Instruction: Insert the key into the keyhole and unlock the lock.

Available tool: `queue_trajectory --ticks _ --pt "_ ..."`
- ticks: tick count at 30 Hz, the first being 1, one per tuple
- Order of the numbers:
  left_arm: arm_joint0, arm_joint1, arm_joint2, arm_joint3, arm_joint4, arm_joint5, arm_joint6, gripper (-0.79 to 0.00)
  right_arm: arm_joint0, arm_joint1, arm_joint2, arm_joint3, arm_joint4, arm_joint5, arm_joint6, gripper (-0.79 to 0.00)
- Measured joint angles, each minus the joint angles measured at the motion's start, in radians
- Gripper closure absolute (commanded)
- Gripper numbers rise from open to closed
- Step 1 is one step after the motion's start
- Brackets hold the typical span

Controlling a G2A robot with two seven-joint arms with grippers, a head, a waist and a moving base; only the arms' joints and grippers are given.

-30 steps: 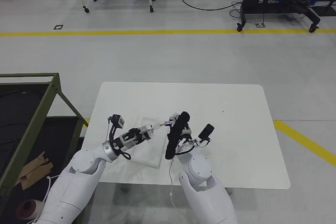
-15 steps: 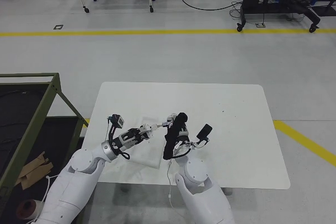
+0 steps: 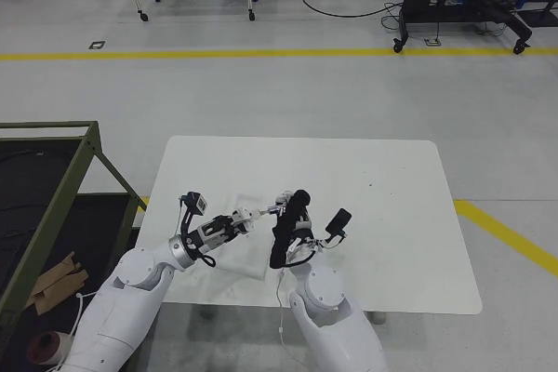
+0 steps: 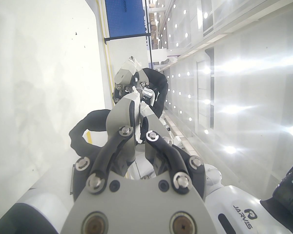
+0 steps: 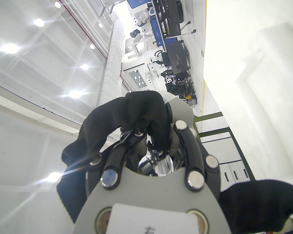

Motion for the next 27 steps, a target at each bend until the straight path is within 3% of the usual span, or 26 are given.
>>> queue_trajectory --ticks 27 --pt "0.009 -0.007 0.009 -0.022 0.030 -0.006 0.010 0.000 -0.033 0.005 0.000 -0.009 -0.101 -0.059 0.045 0.000"
